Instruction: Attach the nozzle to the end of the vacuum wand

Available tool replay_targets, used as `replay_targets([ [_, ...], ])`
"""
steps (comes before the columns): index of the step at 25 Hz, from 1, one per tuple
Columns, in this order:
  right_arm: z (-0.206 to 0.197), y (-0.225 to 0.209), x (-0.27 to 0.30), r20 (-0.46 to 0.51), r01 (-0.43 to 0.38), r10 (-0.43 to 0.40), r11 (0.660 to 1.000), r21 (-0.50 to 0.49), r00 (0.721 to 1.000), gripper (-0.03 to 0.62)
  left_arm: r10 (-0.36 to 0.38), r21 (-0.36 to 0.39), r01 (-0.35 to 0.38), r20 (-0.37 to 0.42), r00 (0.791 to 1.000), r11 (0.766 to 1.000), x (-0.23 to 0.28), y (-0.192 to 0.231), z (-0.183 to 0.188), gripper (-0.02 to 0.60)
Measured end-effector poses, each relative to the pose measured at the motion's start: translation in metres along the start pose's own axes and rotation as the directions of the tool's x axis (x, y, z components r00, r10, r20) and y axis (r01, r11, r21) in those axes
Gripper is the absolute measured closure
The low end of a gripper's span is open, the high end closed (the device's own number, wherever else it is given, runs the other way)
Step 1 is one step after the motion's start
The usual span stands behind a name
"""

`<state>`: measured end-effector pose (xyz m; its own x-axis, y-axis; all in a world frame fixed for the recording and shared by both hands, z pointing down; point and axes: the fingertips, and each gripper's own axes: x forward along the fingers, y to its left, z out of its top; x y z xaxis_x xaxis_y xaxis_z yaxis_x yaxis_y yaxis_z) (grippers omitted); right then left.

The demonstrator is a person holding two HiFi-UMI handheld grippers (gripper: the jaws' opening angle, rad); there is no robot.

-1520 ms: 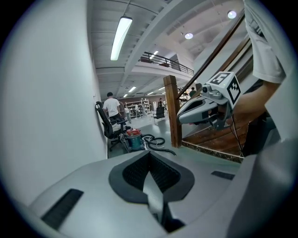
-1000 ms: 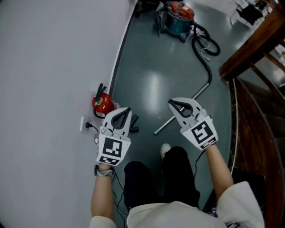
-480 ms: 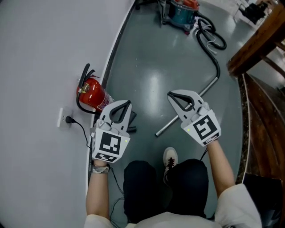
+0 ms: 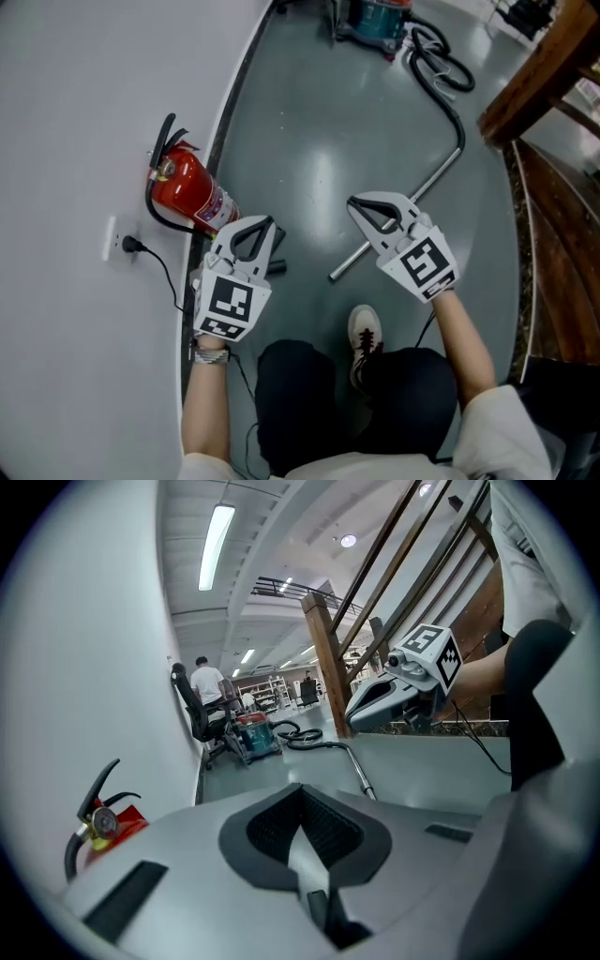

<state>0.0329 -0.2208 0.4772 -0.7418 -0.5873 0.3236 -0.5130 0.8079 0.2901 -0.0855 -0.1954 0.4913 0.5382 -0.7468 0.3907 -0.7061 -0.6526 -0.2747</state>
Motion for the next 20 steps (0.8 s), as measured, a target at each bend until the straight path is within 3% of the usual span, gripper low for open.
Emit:
replay_targets([
  [4, -0.025, 0.007, 0.013, -0.019, -0.035, 0.035, 0.999, 0.008, 0.999, 0.565, -0.014, -0.075, 0.014, -0.006, 1.000, 0.997, 0.007, 0.008, -0.028, 0.581],
  [9, -0.059, 0.011, 0.036, -0.033, -0.055, 0.056, 0.998, 0.007, 0.998, 0.565, -0.012, -0.050, 0.007, -0.091, 0.996, 0.999, 0.024, 0.011, -0.074, 0.581],
  [14, -0.112, 0.025, 0.052, -0.128, -0.145, 0.139, 0.988, -0.041, 0.982, 0.565, -0.053, -0.051, 0.046, -0.146, 0.988, 0.998, 0.042, -0.010, -0.114, 0.581],
  [20, -0.171, 0.039, 0.053, -0.189, -0.237, 0.234, 0.972, 0.009, 0.954, 0.563, -0.125, -0.109, 0.105, -0.195, 0.973, 0.988, 0.059, -0.034, -0.155, 0.581],
])
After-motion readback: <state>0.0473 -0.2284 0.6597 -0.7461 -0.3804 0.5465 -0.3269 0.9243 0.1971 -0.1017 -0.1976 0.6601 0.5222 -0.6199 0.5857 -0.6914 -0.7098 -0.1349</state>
